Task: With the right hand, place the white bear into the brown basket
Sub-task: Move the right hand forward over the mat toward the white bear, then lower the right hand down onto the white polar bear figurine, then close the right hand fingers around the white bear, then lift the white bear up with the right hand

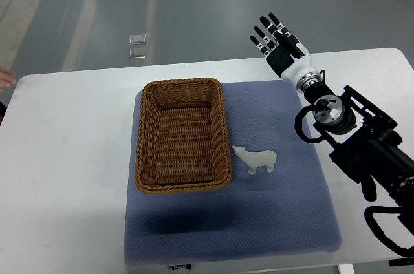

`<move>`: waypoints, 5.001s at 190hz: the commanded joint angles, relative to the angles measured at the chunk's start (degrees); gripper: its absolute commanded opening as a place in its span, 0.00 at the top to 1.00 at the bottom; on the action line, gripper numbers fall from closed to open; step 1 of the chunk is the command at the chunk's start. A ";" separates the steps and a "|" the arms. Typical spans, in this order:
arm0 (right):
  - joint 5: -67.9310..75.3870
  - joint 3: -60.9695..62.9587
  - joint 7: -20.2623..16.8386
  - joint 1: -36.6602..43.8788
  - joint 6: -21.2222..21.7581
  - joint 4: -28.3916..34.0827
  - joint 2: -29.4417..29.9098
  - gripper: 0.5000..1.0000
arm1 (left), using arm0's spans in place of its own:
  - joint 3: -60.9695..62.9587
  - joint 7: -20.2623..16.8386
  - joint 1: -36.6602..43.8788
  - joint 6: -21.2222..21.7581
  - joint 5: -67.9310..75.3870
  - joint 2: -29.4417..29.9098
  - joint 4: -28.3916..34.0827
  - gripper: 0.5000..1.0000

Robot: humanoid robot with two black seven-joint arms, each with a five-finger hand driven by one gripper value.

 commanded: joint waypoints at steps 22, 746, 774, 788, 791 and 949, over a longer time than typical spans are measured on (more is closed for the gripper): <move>0.00 -0.04 0.00 0.09 0.00 0.00 0.00 0.14 | -0.26 0.08 0.00 0.17 -0.06 0.00 0.08 0.00; -49.13 -58.66 -15.73 16.61 2.37 38.32 -30.94 1.00 | -0.08 0.08 -0.09 -0.63 0.03 0.00 -0.27 0.00; -49.57 -58.57 -15.47 17.05 1.84 38.23 -31.55 1.00 | -0.08 0.08 -0.09 -0.63 0.03 0.00 -0.36 0.00; -49.48 -58.13 -15.47 17.67 1.84 38.32 -32.17 1.00 | -0.08 0.08 -0.09 -0.63 0.03 0.00 -0.36 0.00; -49.39 -57.70 -15.47 18.02 2.02 38.32 -32.52 1.00 | -0.08 0.08 -0.09 -0.63 0.03 0.00 -0.36 0.00; -46.32 -55.67 -15.56 40.08 5.01 33.40 -28.74 1.00 | 0.10 0.08 -0.09 -0.63 0.03 0.00 -0.63 0.00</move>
